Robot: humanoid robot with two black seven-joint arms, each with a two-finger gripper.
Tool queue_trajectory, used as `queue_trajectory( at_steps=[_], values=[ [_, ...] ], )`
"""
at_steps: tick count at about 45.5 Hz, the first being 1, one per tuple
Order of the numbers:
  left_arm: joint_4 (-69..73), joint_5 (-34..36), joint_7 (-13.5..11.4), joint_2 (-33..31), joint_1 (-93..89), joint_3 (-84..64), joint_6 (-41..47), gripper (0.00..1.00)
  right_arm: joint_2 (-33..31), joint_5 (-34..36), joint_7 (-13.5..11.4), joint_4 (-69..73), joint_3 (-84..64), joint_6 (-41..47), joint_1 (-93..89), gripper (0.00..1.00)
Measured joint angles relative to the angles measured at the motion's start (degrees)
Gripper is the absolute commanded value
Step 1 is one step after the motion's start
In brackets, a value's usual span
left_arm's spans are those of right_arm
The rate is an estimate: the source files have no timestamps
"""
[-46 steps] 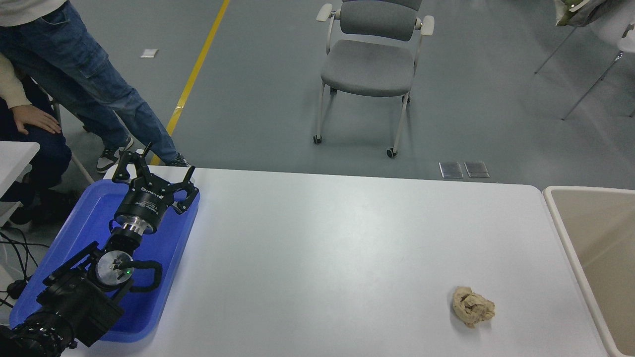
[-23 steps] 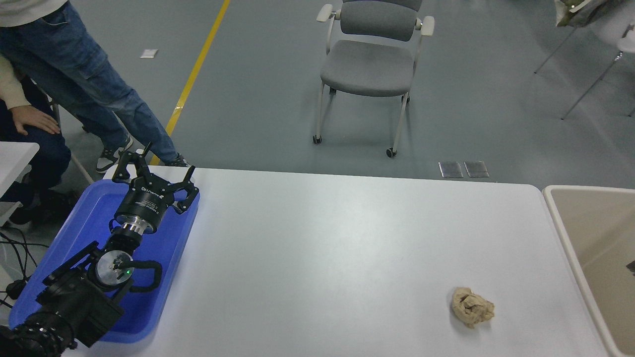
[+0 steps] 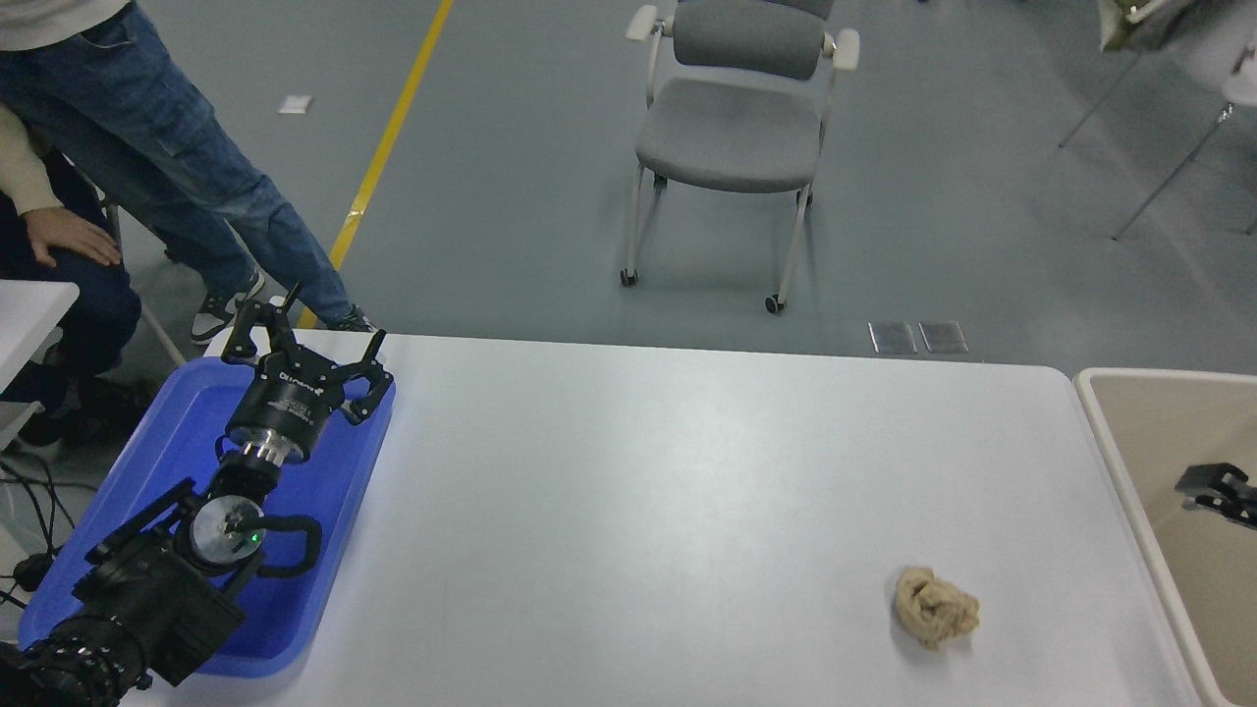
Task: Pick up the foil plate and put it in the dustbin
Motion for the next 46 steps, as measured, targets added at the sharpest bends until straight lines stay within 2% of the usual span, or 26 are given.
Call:
queue_trajectory(
  at_steps=[9, 16, 29, 46],
  values=[
    [0.0, -0.02, 0.0, 0.0, 0.0, 0.0, 0.0, 1.0, 4.23, -0.07, 0.0, 1.75, -6.02, 16.22, 14.0, 1.0],
    [0.0, 0.0, 0.0, 0.0, 0.02, -0.01, 0.0, 1.0, 9.12, -0.04, 0.0, 2.37, -8.62, 22.76, 22.57, 1.0],
    [0.0, 0.03, 0.0, 0.0, 0.04, -0.02, 0.0, 1.0, 18.29, 0.63, 0.01, 3.44, -9.54, 27.24, 33.57, 1.0],
    [0.0, 0.04, 0.0, 0.0, 0.03, 0.06, 0.01, 1.0, 26.69, 1.82, 0.19, 4.97, -5.48, 28.47, 43.42, 1.0]
  ],
)
